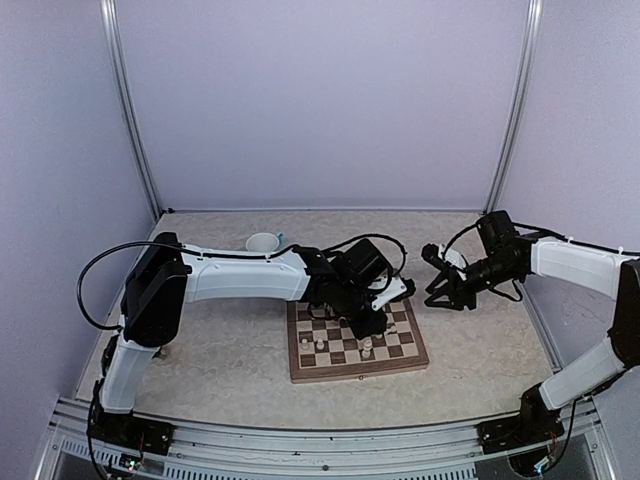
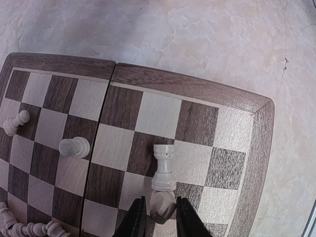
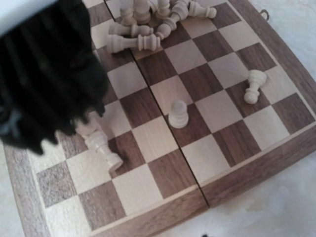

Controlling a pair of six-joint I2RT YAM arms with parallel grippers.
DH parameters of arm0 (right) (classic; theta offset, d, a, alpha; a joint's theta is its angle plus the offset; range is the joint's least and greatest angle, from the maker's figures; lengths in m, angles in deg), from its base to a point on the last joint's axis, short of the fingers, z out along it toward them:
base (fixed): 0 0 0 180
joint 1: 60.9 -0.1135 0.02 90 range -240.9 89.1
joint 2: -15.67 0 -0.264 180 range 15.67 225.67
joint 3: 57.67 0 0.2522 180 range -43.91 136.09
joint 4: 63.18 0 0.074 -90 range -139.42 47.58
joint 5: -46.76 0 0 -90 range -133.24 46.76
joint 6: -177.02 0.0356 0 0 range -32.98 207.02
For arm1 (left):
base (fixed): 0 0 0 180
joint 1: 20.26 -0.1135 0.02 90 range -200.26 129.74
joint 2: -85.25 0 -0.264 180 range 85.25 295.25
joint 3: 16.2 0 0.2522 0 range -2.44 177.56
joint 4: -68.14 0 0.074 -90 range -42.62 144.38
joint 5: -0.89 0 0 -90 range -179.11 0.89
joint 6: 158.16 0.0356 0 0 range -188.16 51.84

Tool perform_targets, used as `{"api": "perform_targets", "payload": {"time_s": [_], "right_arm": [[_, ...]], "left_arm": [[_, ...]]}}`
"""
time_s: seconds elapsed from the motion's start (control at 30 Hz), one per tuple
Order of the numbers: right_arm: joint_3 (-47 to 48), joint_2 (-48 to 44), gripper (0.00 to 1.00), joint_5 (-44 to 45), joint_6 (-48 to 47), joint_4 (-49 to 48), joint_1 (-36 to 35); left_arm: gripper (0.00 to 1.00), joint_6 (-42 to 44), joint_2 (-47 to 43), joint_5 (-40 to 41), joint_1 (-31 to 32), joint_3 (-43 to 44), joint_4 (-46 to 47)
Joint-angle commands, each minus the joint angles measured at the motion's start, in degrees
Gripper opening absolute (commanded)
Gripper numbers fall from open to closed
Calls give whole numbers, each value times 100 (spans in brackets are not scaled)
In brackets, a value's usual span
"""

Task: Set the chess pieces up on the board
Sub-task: Pick up the chess pile from f2.

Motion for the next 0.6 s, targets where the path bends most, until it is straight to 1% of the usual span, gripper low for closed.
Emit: {"api": "perform_targets", "payload": {"time_s": [0.0,0.2,0.3,0.47,0.57], "right_arm": [[-51,90,36,-191,-208,17,55],[-4,126,36,-241,-155,34,55],[107,134,34,-253,155,-2,55],[504,195,36,-357,1159,-207,170],[865,459,40,-1069,1697,-18,365]], "left_arm": [[19,104,106,-109,18,140,-88],[9,126,18,-140,3,115,-81],[5,18,-157,-265,-20,16,128],[0,49,-1082,-74,46,-688,1055],[0,86,-1599,-98,75,-1013,1407]]}}
